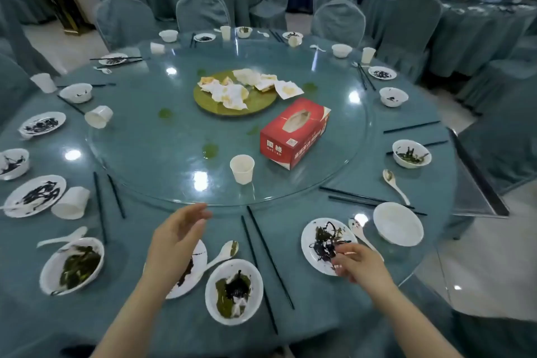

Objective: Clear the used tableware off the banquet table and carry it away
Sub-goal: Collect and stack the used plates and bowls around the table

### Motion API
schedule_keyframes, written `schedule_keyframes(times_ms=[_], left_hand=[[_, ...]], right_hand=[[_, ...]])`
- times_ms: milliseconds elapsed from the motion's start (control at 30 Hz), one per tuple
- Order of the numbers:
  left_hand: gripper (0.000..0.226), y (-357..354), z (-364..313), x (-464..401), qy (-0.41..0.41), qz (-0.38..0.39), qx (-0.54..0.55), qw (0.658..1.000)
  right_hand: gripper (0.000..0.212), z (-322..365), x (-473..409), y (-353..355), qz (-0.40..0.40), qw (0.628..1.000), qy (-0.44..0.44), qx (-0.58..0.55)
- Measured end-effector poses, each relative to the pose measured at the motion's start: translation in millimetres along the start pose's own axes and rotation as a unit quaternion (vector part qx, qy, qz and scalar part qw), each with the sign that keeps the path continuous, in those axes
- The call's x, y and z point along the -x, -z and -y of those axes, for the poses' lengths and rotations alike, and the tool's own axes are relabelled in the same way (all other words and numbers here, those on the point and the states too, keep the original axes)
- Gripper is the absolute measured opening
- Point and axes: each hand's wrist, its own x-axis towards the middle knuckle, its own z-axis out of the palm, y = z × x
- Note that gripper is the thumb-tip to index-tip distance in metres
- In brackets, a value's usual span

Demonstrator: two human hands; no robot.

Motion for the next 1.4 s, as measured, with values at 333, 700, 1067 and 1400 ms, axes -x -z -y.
schedule_keyframes(times_ms=[333, 700, 1067, 1400], left_hand=[[0.018, 23, 78, 25, 0.24, 0.018, 0.061, 0.969], [0.024, 45, 148, 28, 0.381, -0.086, 0.012, 0.921], [0.021, 38, 162, 25, 0.41, -0.065, 0.013, 0.909], [0.014, 56, 151, 36, 0.37, -0.173, 0.131, 0.903]], right_hand=[[0.023, -57, -5, -23, -0.081, 0.959, -0.201, -0.185], [0.017, -54, -14, -36, -0.108, 0.925, -0.234, -0.278], [0.007, -33, -7, -50, -0.043, 0.938, -0.218, -0.266], [0.011, 14, 4, -77, 0.062, 0.968, -0.127, -0.205]])
